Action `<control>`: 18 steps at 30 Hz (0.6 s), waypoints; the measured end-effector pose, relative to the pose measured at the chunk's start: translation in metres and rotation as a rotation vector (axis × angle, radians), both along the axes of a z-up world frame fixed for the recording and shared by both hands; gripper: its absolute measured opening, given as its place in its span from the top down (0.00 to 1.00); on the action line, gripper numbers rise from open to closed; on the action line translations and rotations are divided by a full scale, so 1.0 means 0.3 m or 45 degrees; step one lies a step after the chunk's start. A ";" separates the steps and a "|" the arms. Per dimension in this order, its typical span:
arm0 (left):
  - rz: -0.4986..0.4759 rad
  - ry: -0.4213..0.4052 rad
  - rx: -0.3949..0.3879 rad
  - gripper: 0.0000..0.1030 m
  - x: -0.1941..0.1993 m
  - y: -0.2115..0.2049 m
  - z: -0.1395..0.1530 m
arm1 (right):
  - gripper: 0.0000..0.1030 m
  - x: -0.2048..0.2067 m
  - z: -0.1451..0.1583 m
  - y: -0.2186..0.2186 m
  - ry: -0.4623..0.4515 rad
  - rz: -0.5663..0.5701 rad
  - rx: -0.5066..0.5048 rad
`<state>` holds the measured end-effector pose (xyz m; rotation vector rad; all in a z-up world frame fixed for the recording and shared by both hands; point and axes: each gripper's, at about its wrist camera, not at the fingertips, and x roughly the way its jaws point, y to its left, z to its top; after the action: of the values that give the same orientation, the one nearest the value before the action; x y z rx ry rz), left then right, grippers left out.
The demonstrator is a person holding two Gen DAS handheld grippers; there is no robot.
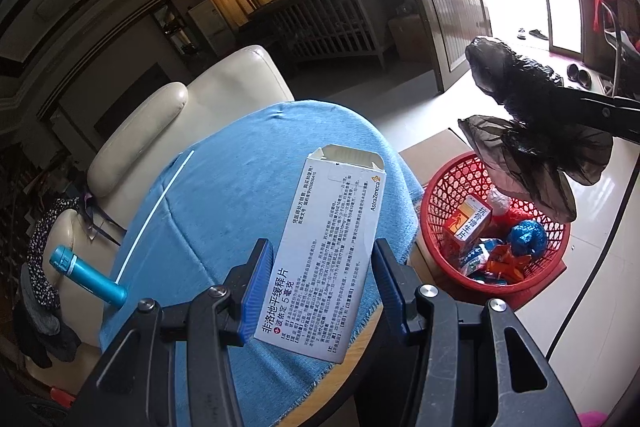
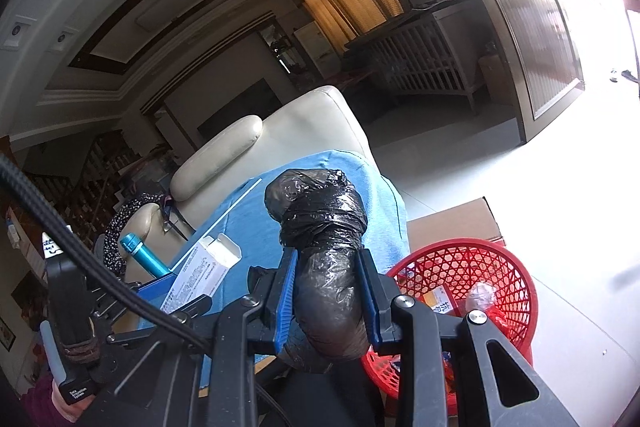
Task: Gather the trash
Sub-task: 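Bring both held items over the red basket, the box above its rim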
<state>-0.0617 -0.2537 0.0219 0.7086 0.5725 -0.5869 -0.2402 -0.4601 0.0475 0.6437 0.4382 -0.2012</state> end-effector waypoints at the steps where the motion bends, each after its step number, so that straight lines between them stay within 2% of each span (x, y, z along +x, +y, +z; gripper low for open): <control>1: -0.005 0.001 0.003 0.49 -0.002 -0.005 -0.002 | 0.70 -0.001 0.002 0.000 0.002 -0.004 -0.001; 18: -0.091 0.039 0.055 0.49 -0.021 -0.088 -0.044 | 0.70 -0.034 0.027 -0.014 0.027 -0.072 0.029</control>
<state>-0.0680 -0.2801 0.0086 0.7639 0.5915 -0.6542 -0.2505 -0.4643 0.0558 0.6774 0.4437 -0.2568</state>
